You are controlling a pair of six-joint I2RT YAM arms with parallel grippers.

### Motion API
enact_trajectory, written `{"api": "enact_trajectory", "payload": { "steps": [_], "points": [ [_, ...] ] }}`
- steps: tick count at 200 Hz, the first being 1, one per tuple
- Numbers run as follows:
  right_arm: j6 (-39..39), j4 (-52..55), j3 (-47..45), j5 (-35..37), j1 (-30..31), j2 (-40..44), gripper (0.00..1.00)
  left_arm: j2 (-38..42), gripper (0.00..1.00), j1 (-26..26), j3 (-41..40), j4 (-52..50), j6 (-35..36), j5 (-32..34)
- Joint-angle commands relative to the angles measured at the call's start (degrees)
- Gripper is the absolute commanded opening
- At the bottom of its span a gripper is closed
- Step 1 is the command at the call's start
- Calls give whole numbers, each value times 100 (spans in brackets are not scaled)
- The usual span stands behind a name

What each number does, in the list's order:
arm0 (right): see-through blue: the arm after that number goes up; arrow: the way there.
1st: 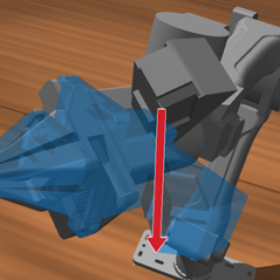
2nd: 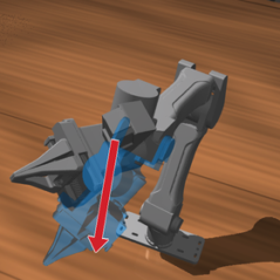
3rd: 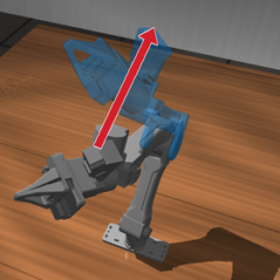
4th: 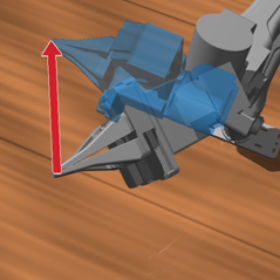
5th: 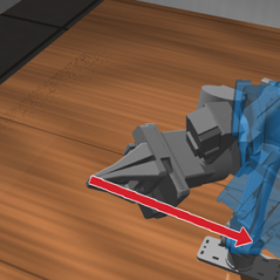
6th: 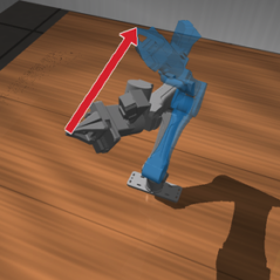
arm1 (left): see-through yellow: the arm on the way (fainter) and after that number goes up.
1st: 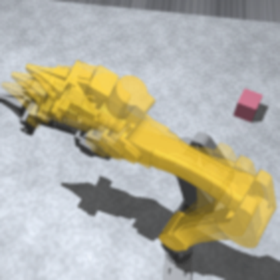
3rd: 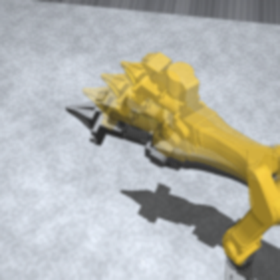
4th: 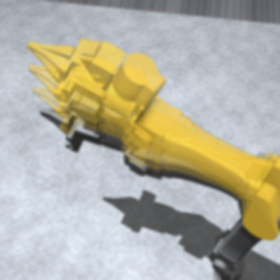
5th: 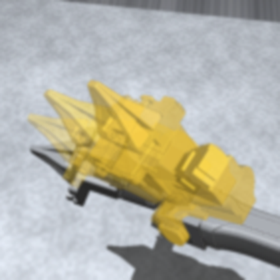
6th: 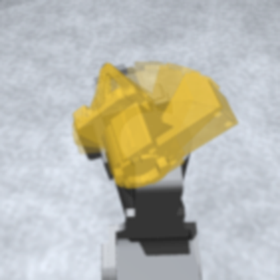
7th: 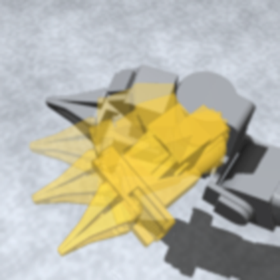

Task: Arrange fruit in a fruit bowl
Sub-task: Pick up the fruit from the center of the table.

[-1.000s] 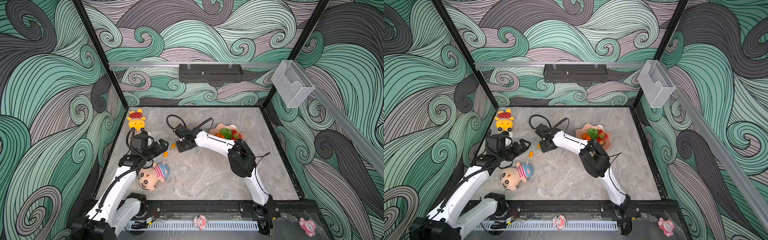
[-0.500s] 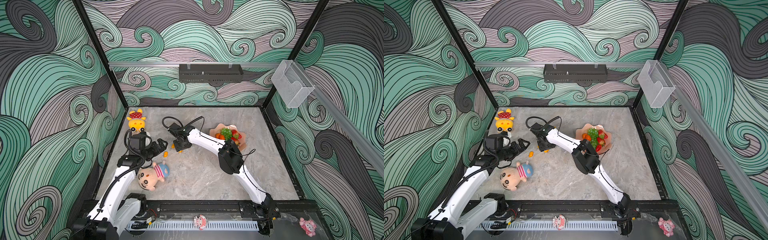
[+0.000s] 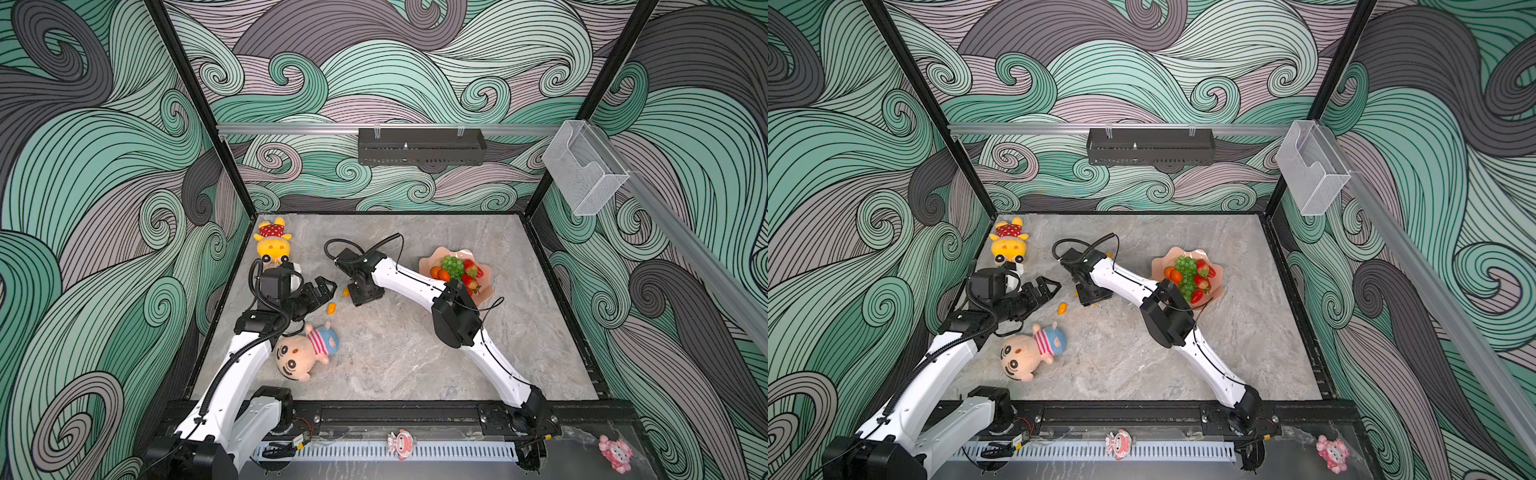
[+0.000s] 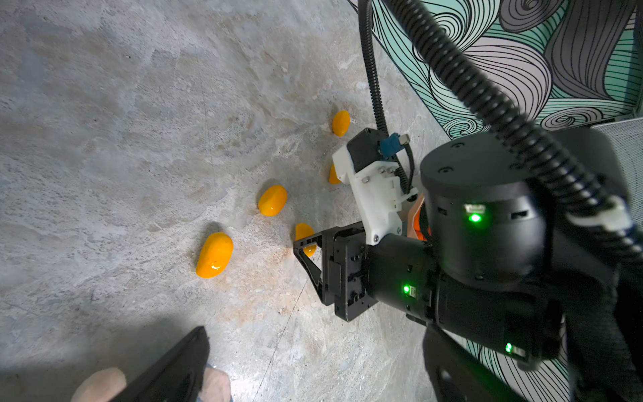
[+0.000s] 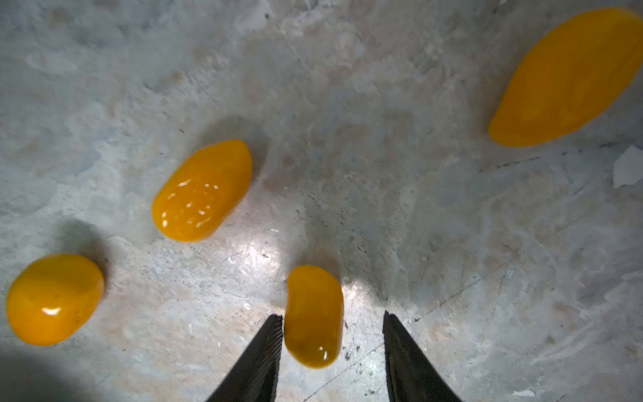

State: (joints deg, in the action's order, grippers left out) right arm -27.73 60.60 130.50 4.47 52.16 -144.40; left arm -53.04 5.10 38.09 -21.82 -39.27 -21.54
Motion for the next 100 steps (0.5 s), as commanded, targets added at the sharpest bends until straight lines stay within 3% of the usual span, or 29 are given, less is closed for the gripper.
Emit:
{"api": "enact_trajectory", "payload": {
  "steps": [1,100],
  "points": [
    [31,147,150,6,2,-128,46,-5,99,-53,-30,75,51,-86],
    [142,249,470,-62,-31,-469,40,13,99,-53,-45,71,51,-100]
  ]
}}
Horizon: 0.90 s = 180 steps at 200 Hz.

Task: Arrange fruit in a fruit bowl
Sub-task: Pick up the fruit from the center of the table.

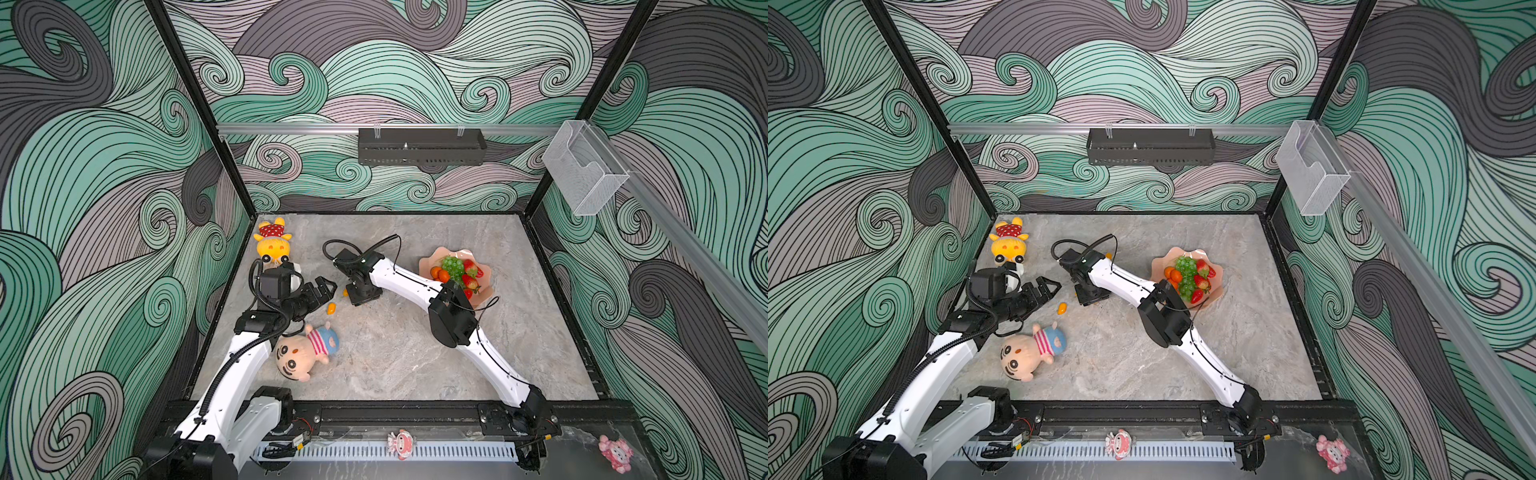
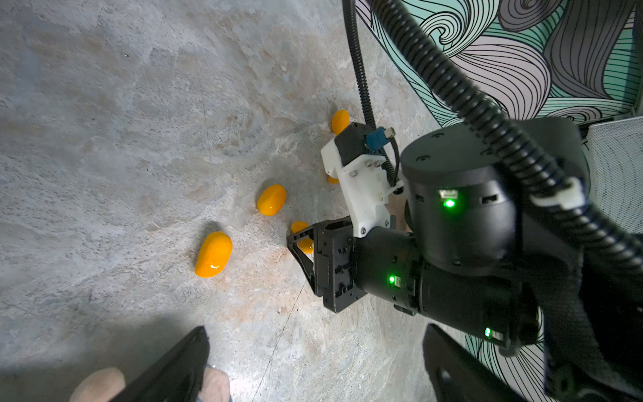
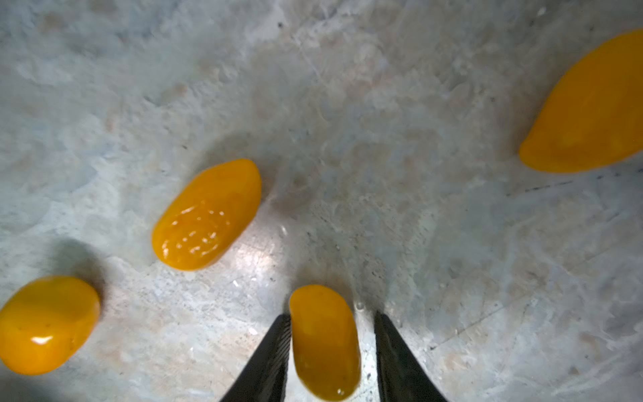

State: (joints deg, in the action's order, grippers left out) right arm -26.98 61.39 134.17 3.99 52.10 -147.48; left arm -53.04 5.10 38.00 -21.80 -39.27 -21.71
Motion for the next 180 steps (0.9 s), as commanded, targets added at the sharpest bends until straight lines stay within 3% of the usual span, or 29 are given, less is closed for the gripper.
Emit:
{"api": "enact_trajectory", "payload": {
  "steps": [1,72,126,180],
  "points": [
    [69,171,102,-17,-24,-160,40,13,99,-53,-33,65,51,-81],
    [110,214,105,-95,-33,-125,31,-36,99,-53,-25,73,52,-137],
    [270,168,-172,-280,-33,351,26,-319,99,-49,56,34,118,-678],
    [327,-882,-1985,-588,-42,1632,25,-215,99,20,-171,157,20,-738]
  ]
}}
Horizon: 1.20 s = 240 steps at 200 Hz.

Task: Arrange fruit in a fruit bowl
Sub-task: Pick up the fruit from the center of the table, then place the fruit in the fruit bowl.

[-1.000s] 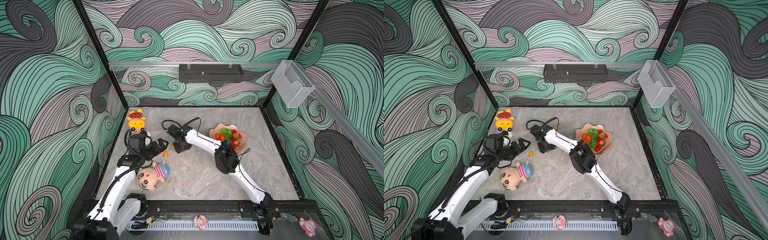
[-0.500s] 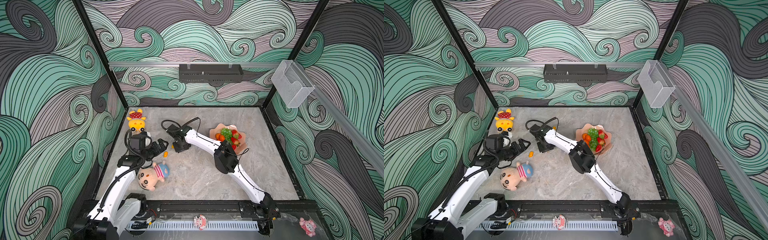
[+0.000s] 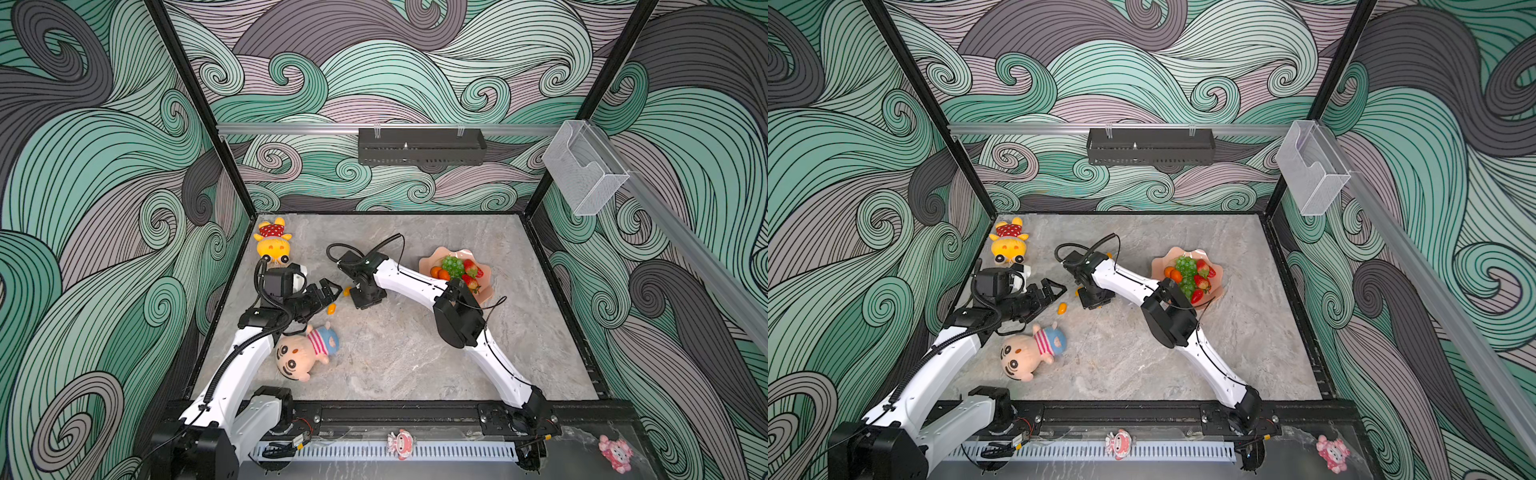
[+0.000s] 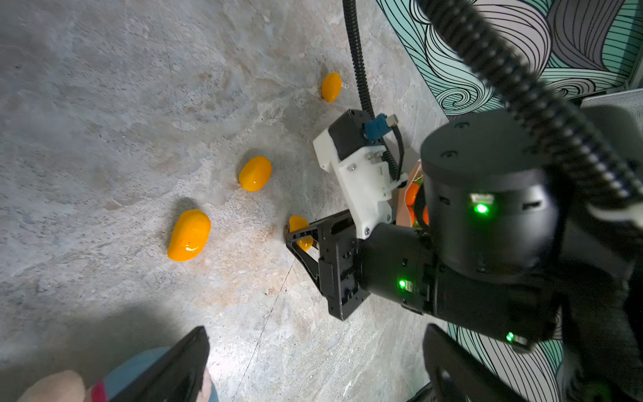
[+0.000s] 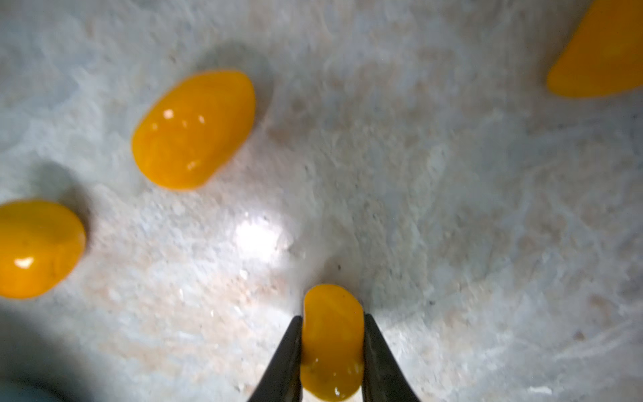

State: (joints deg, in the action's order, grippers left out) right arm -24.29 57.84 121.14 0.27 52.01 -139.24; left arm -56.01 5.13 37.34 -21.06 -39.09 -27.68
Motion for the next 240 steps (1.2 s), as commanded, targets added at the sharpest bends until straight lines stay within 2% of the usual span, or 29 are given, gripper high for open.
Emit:
{"api": "enact_trajectory", "payload": {
  "steps": [1,68,121,181,240],
  "points": [
    [57,-550,-734,-223,-33,840,25,86,99,21,-105,88,0,-141],
    [-245,-1473,-2947,-476,-297,2526,24,-196,99,737,-186,552,-262,161],
    [-291,-1710,-4049,-585,-874,3587,24,-800,99,1558,222,935,-421,660],
    [-122,-1702,-4726,-667,-1685,4337,23,-1578,99,2063,847,1358,-531,821],
    [38,-1719,-4600,-752,-2310,4090,23,-2207,99,2391,1327,1401,-503,852]
  ]
}}
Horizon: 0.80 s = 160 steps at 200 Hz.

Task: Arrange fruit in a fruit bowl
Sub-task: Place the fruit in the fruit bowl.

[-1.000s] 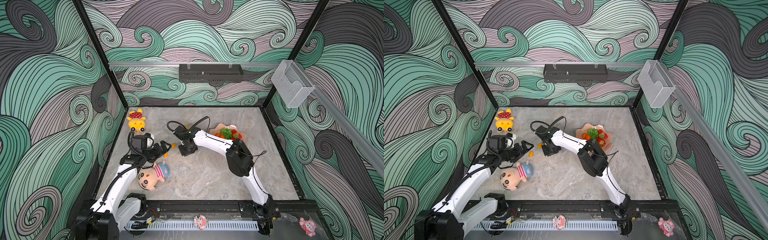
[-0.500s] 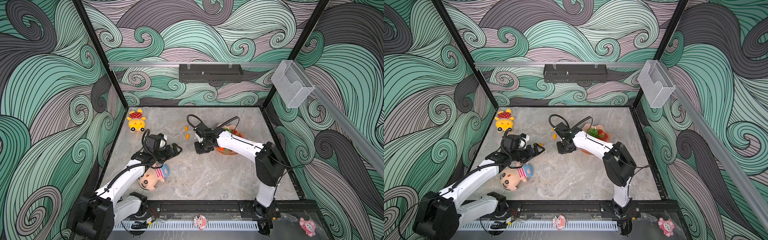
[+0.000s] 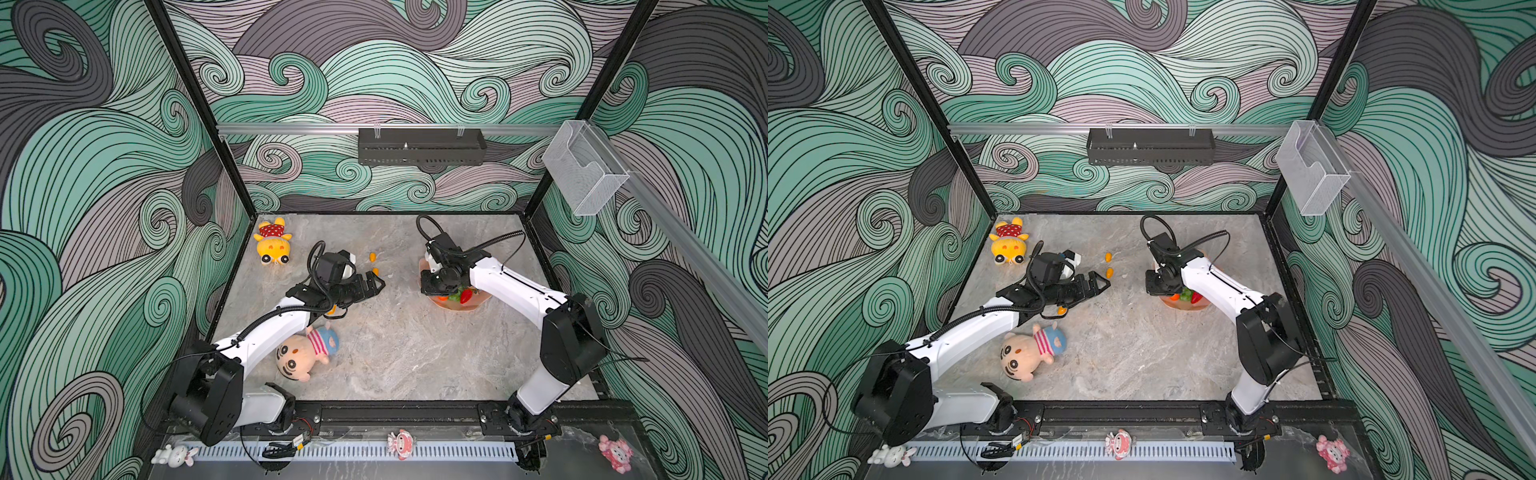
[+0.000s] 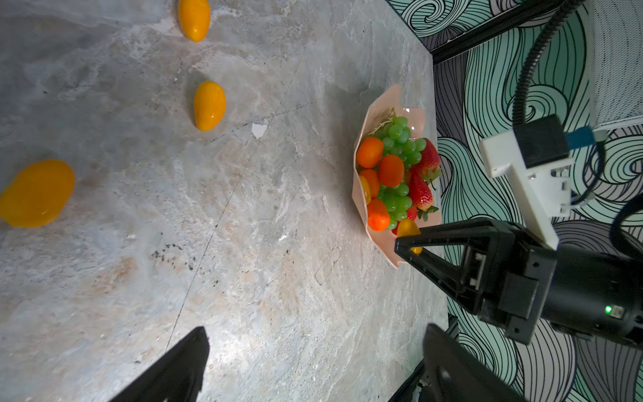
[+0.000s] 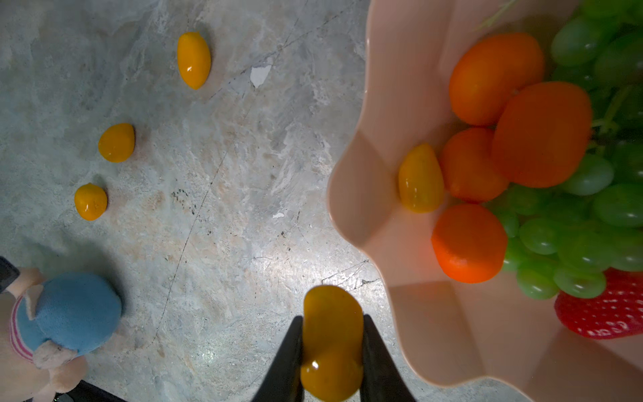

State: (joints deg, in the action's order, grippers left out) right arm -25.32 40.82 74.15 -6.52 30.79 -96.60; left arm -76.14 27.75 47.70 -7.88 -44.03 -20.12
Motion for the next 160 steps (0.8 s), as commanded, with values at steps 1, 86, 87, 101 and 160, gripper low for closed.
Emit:
{"api": "enact_trajectory", "payload": {
  "steps": [1,86,87,101,160],
  "points": [
    [146,-14,104,-70,-201,-192,23,-197,99,136,300,84,-9,96],
    [405,193,1314,-279,-661,-1470,23,-375,99,337,396,19,17,162],
    [410,196,1327,-284,-666,-1477,23,-371,98,337,393,21,17,160],
    [408,222,1516,-297,-686,-1673,23,-358,99,343,389,0,17,171],
    [453,370,1890,-224,-706,-2015,27,-216,99,337,304,-187,79,294]
  ]
}}
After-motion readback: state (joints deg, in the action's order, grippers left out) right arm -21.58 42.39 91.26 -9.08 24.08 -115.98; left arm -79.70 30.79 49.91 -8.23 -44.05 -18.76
